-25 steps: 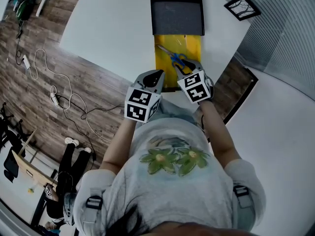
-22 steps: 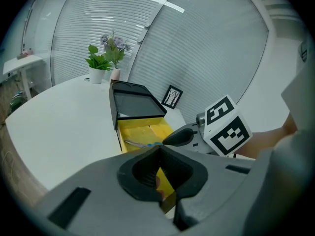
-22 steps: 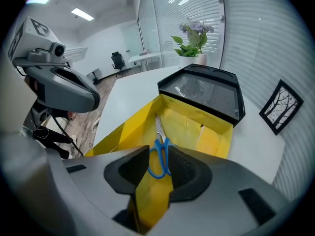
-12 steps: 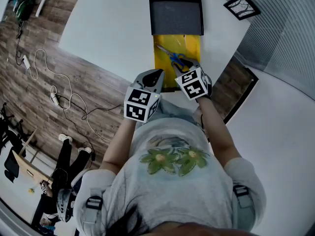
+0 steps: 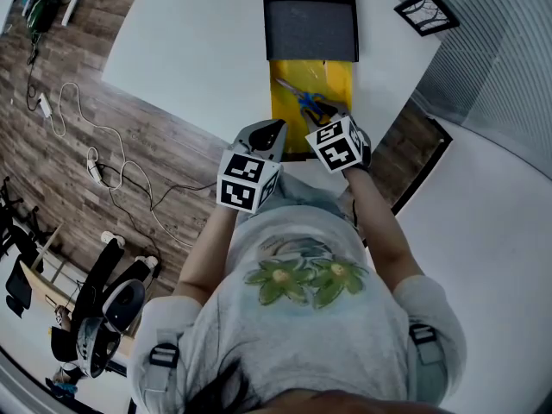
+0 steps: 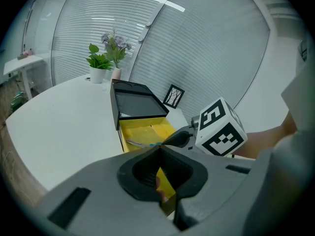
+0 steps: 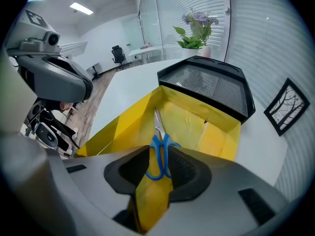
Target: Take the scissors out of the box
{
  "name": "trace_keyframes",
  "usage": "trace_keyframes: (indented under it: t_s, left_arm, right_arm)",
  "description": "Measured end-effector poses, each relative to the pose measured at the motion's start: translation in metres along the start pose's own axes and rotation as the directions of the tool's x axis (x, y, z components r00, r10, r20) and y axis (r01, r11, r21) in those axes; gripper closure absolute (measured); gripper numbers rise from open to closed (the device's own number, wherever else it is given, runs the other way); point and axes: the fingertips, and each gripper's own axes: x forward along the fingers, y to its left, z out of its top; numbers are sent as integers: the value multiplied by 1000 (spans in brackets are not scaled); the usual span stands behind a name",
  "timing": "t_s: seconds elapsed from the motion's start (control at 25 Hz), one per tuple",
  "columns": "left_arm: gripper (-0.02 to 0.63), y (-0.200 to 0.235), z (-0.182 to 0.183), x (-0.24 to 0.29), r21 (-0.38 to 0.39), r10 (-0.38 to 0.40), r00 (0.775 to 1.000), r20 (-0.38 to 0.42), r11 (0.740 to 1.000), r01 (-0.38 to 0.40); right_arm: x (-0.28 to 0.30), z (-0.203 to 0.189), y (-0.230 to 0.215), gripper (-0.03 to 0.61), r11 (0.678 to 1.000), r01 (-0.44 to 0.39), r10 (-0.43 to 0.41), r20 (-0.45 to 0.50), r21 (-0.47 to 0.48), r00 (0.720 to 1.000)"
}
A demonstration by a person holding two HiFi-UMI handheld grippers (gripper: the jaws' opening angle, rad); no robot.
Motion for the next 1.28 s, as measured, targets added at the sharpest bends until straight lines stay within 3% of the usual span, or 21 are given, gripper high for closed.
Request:
trace_keyframes:
  t_s: [1.28]
  left_arm:
    - [607,8,-1,0,-27,7,1000,-5,1000,-7]
  right_arm:
    - [19,-6,-4,480,990,39,-57,-134,-132,989]
